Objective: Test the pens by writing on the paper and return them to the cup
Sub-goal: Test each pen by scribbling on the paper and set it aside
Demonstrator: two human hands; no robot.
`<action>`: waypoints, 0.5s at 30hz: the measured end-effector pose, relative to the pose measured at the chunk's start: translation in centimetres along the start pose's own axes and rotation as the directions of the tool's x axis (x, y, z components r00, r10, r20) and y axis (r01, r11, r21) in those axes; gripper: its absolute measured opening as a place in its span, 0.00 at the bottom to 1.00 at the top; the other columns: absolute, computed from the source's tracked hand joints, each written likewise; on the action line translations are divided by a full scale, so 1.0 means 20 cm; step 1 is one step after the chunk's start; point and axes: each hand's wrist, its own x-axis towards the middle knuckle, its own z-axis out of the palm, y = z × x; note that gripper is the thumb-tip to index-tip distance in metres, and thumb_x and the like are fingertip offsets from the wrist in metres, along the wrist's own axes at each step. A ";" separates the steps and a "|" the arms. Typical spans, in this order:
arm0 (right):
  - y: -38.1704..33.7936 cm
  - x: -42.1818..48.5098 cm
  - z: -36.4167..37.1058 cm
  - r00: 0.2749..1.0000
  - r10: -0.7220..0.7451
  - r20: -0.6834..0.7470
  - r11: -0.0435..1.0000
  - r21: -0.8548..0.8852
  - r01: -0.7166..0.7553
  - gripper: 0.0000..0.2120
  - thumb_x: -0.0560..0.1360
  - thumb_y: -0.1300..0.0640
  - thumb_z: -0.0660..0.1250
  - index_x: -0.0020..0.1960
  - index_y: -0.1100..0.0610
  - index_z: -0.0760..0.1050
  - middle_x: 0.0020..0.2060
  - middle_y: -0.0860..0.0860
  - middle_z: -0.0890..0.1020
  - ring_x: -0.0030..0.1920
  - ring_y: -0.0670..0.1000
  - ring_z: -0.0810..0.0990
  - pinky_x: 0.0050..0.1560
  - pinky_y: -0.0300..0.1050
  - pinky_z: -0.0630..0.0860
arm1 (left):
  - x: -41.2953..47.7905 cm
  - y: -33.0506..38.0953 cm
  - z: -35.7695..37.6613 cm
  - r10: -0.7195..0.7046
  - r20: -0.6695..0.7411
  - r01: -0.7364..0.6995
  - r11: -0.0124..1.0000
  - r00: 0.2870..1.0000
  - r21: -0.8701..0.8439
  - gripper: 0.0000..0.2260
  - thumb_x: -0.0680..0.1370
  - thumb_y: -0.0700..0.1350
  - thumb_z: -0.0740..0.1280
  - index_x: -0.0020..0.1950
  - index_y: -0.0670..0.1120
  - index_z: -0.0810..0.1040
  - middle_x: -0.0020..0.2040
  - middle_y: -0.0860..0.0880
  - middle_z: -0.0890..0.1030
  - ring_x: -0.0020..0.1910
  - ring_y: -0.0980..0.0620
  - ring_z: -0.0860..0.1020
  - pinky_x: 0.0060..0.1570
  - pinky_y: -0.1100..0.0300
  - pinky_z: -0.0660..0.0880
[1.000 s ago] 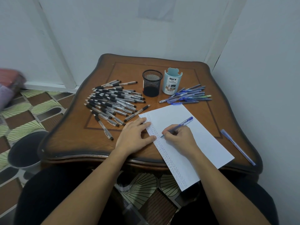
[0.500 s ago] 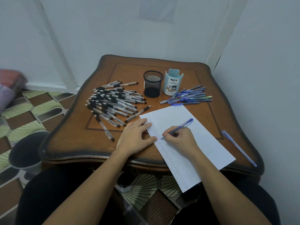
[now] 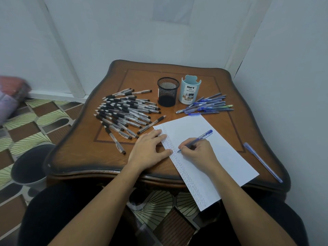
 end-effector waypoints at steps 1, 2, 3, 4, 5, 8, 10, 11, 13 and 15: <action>0.00 0.00 0.00 1.000 0.005 0.003 1.000 -0.003 -0.005 0.06 0.75 0.62 0.69 0.43 0.58 0.85 0.35 0.44 0.83 0.43 0.40 0.80 0.34 0.30 0.73 | 0.00 0.00 0.00 0.002 -0.002 -0.002 1.000 1.000 0.001 0.31 0.75 0.67 0.62 0.75 0.56 0.65 0.77 0.55 0.61 0.76 0.54 0.58 0.75 0.50 0.54; 0.00 0.00 0.00 1.000 0.009 0.004 1.000 -0.007 -0.009 0.06 0.75 0.62 0.69 0.43 0.57 0.85 0.35 0.44 0.83 0.42 0.40 0.80 0.34 0.30 0.73 | 0.00 0.00 0.00 0.004 -0.002 -0.004 1.000 1.000 0.002 0.31 0.75 0.67 0.62 0.75 0.56 0.65 0.77 0.55 0.61 0.76 0.54 0.58 0.75 0.50 0.54; 0.00 0.00 0.00 1.000 0.010 0.001 1.000 -0.010 -0.010 0.06 0.75 0.62 0.69 0.42 0.57 0.85 0.35 0.44 0.83 0.42 0.40 0.80 0.34 0.30 0.73 | 0.00 0.00 0.00 0.005 -0.002 -0.005 1.000 1.000 0.003 0.31 0.75 0.67 0.61 0.75 0.56 0.65 0.77 0.55 0.61 0.76 0.54 0.58 0.75 0.50 0.54; 0.00 0.00 0.00 1.000 0.009 -0.001 1.000 -0.014 -0.009 0.06 0.74 0.62 0.69 0.42 0.56 0.85 0.35 0.44 0.83 0.41 0.40 0.80 0.34 0.30 0.73 | 0.00 0.00 0.00 0.005 -0.002 -0.005 1.000 1.000 0.003 0.31 0.75 0.67 0.61 0.75 0.56 0.65 0.77 0.55 0.61 0.76 0.54 0.58 0.75 0.50 0.54; 0.00 0.00 0.00 1.000 0.009 -0.001 1.000 -0.019 -0.009 0.06 0.74 0.62 0.69 0.42 0.56 0.85 0.35 0.44 0.83 0.41 0.40 0.80 0.34 0.31 0.73 | 0.00 -0.01 0.01 0.004 -0.002 -0.004 1.000 1.000 0.001 0.31 0.75 0.67 0.61 0.75 0.56 0.65 0.77 0.55 0.61 0.76 0.54 0.58 0.75 0.50 0.54; 0.00 0.00 0.00 1.000 0.016 -0.009 1.000 -0.022 -0.017 0.06 0.75 0.61 0.69 0.42 0.57 0.84 0.35 0.44 0.83 0.42 0.39 0.79 0.33 0.30 0.72 | 0.00 -0.01 0.01 0.002 0.000 -0.002 1.000 1.000 0.000 0.31 0.75 0.68 0.61 0.75 0.56 0.65 0.77 0.55 0.61 0.76 0.54 0.58 0.75 0.51 0.53; -0.01 0.00 0.00 1.000 0.017 -0.013 1.000 -0.009 -0.017 0.06 0.75 0.62 0.69 0.43 0.58 0.84 0.35 0.44 0.82 0.41 0.40 0.79 0.33 0.29 0.72 | 0.01 0.00 0.00 0.001 0.007 -0.001 1.000 1.000 0.005 0.31 0.75 0.67 0.61 0.75 0.57 0.65 0.77 0.55 0.61 0.76 0.54 0.57 0.75 0.51 0.53; -0.01 0.00 0.00 1.000 0.020 -0.009 1.000 -0.008 -0.020 0.06 0.75 0.62 0.68 0.42 0.58 0.84 0.35 0.45 0.82 0.41 0.41 0.79 0.32 0.30 0.72 | 0.01 0.00 0.00 -0.001 0.008 0.001 1.000 1.000 0.005 0.31 0.75 0.67 0.61 0.75 0.57 0.65 0.77 0.55 0.61 0.76 0.54 0.57 0.75 0.50 0.53; -0.01 0.00 0.00 1.000 0.030 -0.008 1.000 0.000 -0.030 0.06 0.75 0.61 0.69 0.42 0.59 0.84 0.35 0.49 0.83 0.39 0.41 0.79 0.32 0.31 0.72 | 0.01 0.00 0.00 -0.001 0.007 0.001 1.000 1.000 0.003 0.31 0.75 0.67 0.61 0.75 0.56 0.65 0.77 0.55 0.61 0.76 0.54 0.57 0.75 0.50 0.53; -0.01 0.00 0.00 1.000 0.019 -0.006 1.000 -0.005 -0.019 0.06 0.76 0.61 0.69 0.43 0.59 0.84 0.37 0.47 0.83 0.40 0.40 0.79 0.34 0.31 0.72 | 0.01 -0.01 0.01 0.001 0.001 -0.001 1.000 1.000 0.005 0.31 0.75 0.67 0.61 0.75 0.56 0.65 0.77 0.55 0.61 0.76 0.55 0.57 0.76 0.50 0.53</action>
